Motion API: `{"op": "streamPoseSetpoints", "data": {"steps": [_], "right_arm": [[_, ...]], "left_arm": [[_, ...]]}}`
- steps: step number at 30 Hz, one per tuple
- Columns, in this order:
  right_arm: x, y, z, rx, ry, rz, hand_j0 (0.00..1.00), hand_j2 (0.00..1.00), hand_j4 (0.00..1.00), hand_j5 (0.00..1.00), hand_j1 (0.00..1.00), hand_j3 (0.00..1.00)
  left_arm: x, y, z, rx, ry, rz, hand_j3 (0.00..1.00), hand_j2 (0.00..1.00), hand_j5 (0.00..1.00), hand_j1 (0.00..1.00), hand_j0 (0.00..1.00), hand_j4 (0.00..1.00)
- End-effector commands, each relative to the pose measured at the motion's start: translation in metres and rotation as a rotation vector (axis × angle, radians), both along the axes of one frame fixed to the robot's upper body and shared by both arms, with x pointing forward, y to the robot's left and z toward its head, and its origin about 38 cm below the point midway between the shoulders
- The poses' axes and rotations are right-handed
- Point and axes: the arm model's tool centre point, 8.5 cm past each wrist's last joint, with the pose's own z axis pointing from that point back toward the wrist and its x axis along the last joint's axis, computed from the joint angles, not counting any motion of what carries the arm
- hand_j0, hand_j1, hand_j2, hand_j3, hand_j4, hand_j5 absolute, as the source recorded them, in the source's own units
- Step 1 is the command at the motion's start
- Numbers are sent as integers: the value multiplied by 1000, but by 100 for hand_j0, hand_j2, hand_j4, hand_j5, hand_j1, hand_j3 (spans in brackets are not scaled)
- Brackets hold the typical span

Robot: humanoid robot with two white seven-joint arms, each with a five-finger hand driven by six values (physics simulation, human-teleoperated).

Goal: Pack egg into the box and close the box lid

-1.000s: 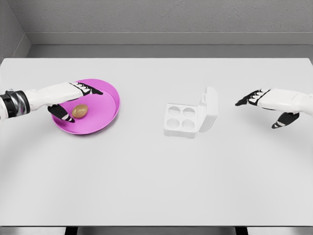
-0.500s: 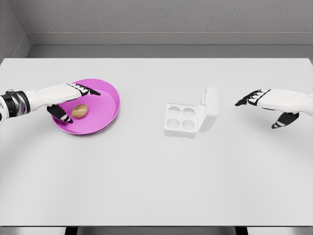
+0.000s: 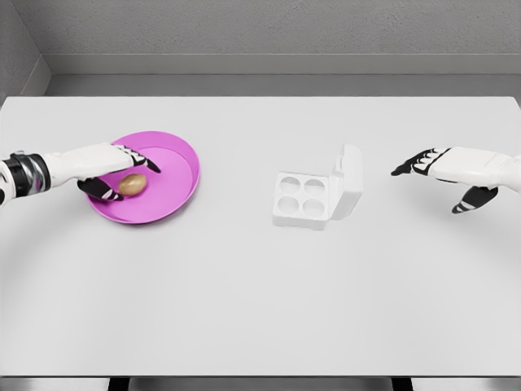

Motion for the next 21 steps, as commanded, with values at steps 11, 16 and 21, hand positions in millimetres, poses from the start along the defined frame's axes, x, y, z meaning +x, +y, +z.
{"op": "streamPoseSetpoints", "data": {"steps": [11,16,21], "right_arm": [[0,0,1,5,0,-3,100,100,100,100,100,100],[0,0,1,5,0,-3,100,100,100,100,100,100],[0,0,1,5,0,-2,100,100,100,100,100,100]], "left_arm": [[-4,-6,-11,19,27,-24,63,63,63,63,63,63],[-6,-6,-9,6,25,-27,51,51,51,51,51,51],[-9,-12,2,-38,7,-50,49,49,49,49,49,49]]}}
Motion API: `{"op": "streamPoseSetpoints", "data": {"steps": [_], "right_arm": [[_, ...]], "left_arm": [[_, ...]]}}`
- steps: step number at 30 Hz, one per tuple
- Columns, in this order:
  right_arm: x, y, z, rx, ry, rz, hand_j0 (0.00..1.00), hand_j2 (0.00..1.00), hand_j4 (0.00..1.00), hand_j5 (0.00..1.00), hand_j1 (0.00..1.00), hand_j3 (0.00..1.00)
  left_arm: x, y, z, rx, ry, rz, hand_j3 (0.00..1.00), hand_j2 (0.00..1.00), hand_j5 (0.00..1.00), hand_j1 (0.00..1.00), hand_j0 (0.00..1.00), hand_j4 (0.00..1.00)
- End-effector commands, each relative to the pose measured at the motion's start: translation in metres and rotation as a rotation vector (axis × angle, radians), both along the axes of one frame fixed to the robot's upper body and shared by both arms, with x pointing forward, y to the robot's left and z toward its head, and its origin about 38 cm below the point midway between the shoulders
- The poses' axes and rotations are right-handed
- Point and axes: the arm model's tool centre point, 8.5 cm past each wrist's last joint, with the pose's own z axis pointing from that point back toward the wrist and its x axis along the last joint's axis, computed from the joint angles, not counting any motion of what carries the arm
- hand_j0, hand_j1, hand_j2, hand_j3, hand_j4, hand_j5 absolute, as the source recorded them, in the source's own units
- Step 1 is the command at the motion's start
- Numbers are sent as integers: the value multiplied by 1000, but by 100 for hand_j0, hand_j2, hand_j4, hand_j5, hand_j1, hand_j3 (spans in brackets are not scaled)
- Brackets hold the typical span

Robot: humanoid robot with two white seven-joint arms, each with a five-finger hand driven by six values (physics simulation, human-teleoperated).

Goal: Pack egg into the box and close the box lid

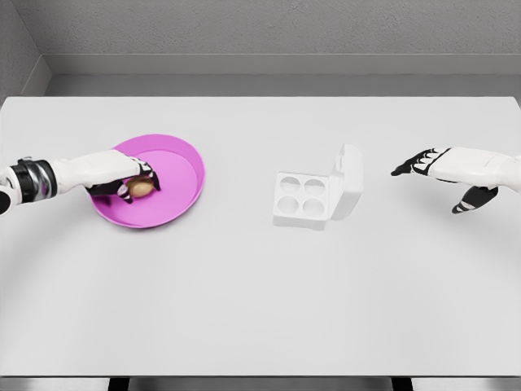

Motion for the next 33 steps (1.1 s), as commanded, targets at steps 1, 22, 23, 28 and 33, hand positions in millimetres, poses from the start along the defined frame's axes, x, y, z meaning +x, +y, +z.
{"op": "streamPoseSetpoints", "data": {"steps": [1,22,23,28,33], "right_arm": [[0,0,1,5,0,-3,100,100,100,100,100,100],[0,3,4,6,-10,8,100,100,100,100,100,100],[0,4,4,6,-10,11,100,100,100,100,100,100],[0,4,5,6,-11,11,100,100,100,100,100,100],[0,5,4,8,-11,12,100,100,100,100,100,100]], "left_arm": [[-2,1,10,-26,-10,-9,49,49,49,49,49,49],[-2,-107,30,-272,-53,-207,46,46,46,46,46,46],[-1,-109,34,-276,-60,-212,46,46,46,46,46,46],[0,-155,40,-360,-61,-280,44,44,44,44,44,44],[1,-178,46,-403,-69,-311,45,45,45,45,45,45]]}}
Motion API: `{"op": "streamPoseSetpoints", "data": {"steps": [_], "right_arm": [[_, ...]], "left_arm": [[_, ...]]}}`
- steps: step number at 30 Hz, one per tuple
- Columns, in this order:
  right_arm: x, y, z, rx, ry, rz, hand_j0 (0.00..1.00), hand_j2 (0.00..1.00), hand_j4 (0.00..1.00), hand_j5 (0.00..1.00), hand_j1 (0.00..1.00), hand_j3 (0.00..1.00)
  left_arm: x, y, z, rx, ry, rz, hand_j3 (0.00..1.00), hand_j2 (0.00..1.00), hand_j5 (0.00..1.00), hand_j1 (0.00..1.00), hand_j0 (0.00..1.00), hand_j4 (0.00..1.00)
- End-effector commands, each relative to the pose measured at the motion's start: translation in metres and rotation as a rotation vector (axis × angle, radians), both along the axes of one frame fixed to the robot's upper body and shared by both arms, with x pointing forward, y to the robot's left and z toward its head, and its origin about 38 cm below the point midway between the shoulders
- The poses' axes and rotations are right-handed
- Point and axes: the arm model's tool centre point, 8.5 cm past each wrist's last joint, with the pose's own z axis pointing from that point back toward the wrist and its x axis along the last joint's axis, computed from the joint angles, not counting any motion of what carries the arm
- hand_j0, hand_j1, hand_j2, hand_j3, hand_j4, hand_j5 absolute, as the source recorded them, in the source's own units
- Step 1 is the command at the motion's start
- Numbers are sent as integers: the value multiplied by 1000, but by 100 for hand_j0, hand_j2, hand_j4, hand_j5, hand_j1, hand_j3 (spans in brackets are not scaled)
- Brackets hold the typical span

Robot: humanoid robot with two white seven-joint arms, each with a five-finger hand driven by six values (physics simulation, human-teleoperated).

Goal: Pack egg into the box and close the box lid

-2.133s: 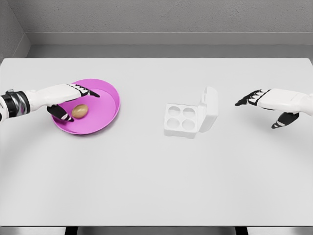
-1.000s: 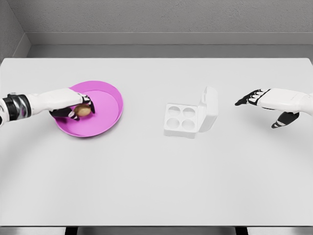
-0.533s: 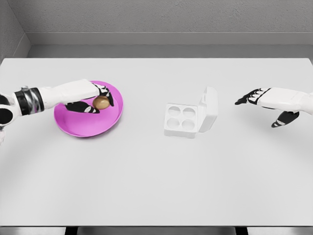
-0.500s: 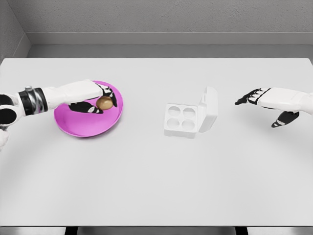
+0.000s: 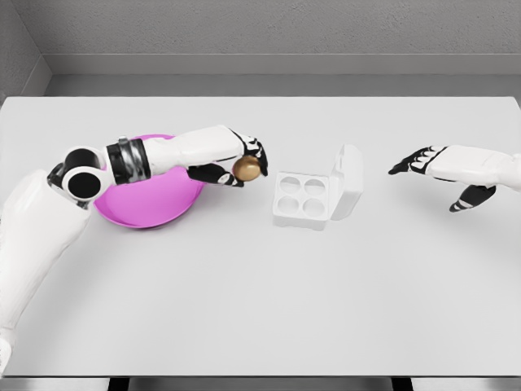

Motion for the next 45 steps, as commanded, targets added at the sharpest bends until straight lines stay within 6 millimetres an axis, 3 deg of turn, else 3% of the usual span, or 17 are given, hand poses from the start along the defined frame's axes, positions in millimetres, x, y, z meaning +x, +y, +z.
{"op": "streamPoseSetpoints", "data": {"steps": [1,6,14,34,45], "right_arm": [[0,0,1,5,0,-3,100,100,100,100,100,100],[0,0,1,5,-2,-3,100,100,100,100,100,100],[1,-1,1,5,0,-6,100,100,100,100,100,100],[1,0,1,6,-1,-4,100,100,100,100,100,100],[1,0,0,7,1,-3,100,100,100,100,100,100]], "left_arm": [[-1,-18,1,-49,13,-22,45,45,45,45,45,45],[-6,-52,4,-159,54,-73,45,45,45,45,45,45],[4,-63,-17,-253,182,-46,44,44,44,44,44,44],[9,-71,-42,-442,386,-24,38,38,38,38,38,38],[3,-62,-57,-481,436,-3,40,40,40,40,40,40]]}}
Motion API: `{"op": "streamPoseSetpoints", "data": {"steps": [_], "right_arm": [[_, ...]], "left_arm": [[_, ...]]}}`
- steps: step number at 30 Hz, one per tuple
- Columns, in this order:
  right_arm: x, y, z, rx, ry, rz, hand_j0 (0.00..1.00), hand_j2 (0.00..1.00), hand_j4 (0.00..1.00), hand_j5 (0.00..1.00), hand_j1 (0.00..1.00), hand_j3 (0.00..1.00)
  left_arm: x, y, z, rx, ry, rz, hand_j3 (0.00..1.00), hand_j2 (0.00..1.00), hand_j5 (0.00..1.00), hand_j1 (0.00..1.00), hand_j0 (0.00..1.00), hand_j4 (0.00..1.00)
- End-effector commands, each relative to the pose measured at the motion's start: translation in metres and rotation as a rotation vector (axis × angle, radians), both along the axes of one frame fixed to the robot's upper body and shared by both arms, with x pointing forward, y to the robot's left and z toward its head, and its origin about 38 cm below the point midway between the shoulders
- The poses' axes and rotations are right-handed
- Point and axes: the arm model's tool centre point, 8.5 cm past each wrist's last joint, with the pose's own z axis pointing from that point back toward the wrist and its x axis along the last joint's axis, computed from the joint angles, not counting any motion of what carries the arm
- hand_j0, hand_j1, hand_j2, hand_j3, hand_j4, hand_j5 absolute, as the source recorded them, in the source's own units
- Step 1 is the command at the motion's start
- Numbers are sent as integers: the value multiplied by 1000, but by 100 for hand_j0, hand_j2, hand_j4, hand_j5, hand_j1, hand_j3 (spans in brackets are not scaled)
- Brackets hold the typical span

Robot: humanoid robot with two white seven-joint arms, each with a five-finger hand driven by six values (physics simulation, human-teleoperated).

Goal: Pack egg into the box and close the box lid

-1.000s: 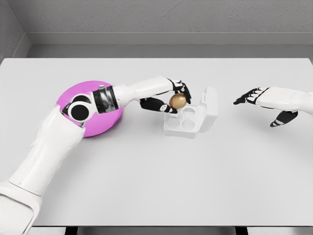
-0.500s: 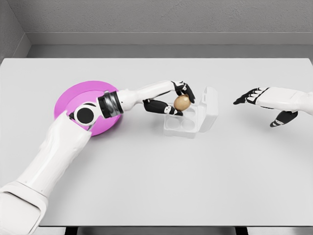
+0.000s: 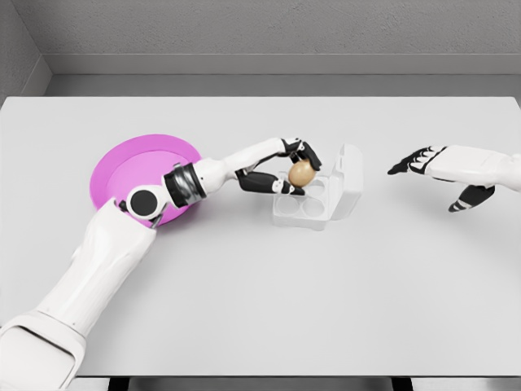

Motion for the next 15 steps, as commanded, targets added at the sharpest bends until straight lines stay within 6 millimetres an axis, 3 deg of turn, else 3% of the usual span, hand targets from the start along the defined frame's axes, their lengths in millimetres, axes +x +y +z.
{"op": "streamPoseSetpoints", "data": {"steps": [1,6,15], "right_arm": [[0,-1,1,5,0,-5,100,100,100,100,100,100],[0,0,1,5,-1,-3,100,100,100,100,100,100],[0,0,1,6,-1,-2,100,100,100,100,100,100]], "left_arm": [[1,2,1,-9,7,3,40,40,40,40,40,40],[16,-3,3,8,20,22,39,39,39,39,39,39],[18,-10,1,1,37,20,39,39,39,39,39,39]]}}
